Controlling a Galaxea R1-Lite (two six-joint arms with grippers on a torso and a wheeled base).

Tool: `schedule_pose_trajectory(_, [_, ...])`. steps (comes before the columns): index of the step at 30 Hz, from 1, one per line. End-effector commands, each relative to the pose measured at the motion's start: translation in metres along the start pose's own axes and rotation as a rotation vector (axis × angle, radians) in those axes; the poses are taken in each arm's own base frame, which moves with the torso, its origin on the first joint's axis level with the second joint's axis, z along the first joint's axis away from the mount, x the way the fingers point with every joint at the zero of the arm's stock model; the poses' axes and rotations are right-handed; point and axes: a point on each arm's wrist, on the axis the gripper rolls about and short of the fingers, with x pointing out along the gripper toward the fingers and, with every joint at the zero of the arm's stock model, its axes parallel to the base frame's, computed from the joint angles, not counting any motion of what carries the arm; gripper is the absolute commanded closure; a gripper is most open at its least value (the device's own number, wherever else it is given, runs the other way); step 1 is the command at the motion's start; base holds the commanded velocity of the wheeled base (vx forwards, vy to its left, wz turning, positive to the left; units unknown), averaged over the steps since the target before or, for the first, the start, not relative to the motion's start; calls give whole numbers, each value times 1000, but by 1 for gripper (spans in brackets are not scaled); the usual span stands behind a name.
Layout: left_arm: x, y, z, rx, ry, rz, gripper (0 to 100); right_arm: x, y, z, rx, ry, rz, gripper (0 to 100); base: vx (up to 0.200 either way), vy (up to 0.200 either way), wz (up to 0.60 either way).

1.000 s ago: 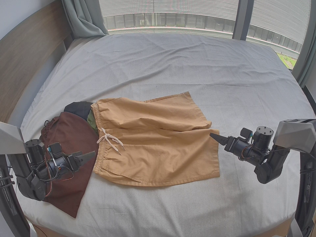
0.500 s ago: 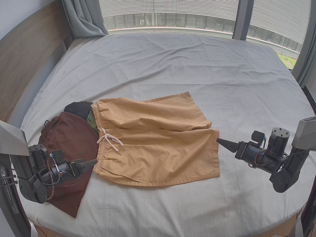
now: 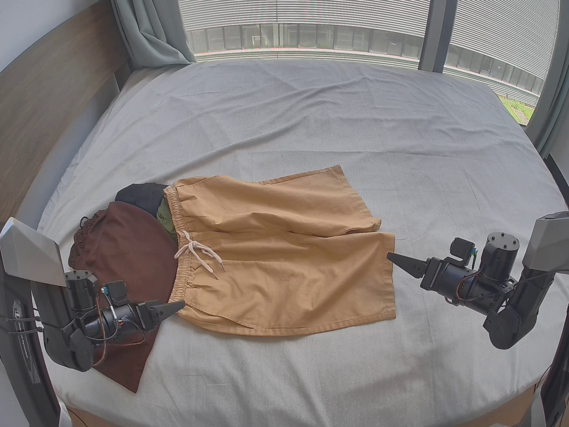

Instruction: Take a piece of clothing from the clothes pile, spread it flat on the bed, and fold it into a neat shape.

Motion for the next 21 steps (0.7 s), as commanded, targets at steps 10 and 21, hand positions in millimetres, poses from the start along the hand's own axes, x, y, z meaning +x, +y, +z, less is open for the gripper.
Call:
schedule_pose_trajectory(10, [21, 5, -14, -66, 39, 20, 0, 1, -3, -3, 6, 9, -8, 0, 0, 0, 0])
schedule_pose_trajectory(21, [24, 6, -12, -85, 29, 24, 100, 1, -4, -2, 6, 9, -8, 0, 0, 0, 0])
